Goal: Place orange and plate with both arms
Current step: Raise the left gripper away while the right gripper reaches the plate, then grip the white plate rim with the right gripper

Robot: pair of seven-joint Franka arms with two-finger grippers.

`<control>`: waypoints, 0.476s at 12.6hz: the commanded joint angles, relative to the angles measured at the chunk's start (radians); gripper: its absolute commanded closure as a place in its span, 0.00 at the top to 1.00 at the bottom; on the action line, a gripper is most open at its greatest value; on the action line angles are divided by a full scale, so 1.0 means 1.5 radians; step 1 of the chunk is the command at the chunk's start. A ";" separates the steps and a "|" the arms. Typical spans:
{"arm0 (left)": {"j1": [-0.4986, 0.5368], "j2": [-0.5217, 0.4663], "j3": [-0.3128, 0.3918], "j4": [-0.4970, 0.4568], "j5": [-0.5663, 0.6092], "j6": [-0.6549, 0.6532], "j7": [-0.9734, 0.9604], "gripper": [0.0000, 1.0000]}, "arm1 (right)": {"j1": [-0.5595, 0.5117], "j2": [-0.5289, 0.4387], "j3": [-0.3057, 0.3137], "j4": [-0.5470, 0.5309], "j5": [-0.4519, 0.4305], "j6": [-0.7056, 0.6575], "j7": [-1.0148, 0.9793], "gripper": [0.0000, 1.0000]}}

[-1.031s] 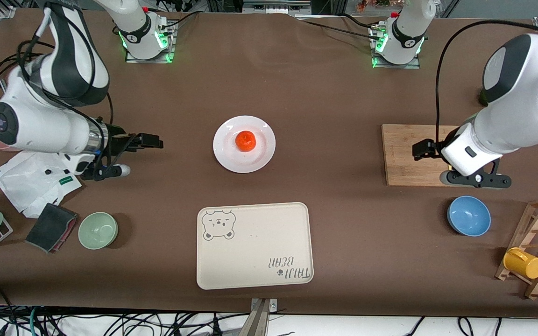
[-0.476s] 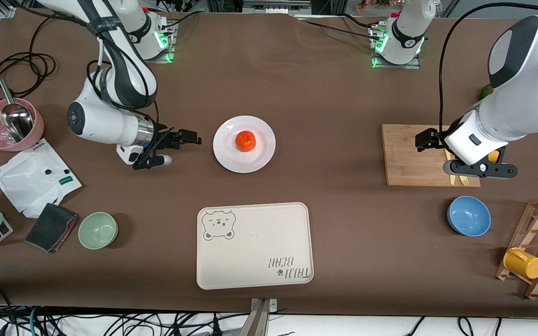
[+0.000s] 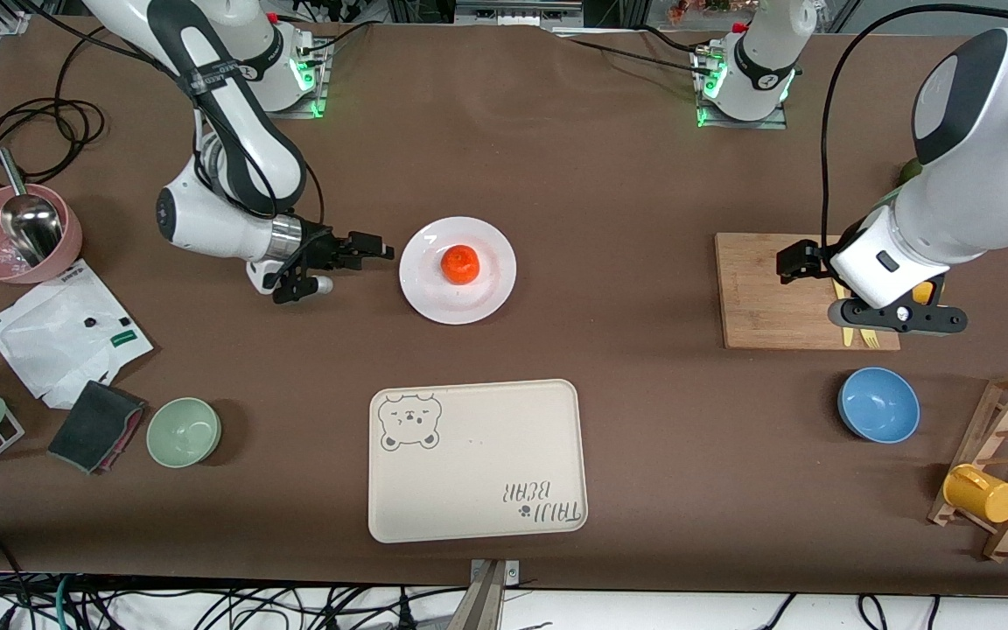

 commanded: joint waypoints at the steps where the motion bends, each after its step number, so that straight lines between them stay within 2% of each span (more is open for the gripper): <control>1: 0.008 -0.028 0.003 -0.009 -0.014 -0.025 0.016 1.00 | -0.004 0.027 0.020 -0.012 0.091 0.028 -0.092 1.00; 5: 0.006 -0.035 0.003 -0.006 -0.015 -0.033 0.016 1.00 | -0.003 0.077 0.026 -0.014 0.170 0.054 -0.152 1.00; 6: 0.006 -0.035 0.005 -0.001 -0.019 -0.033 0.016 1.00 | -0.001 0.081 0.040 -0.014 0.196 0.063 -0.167 1.00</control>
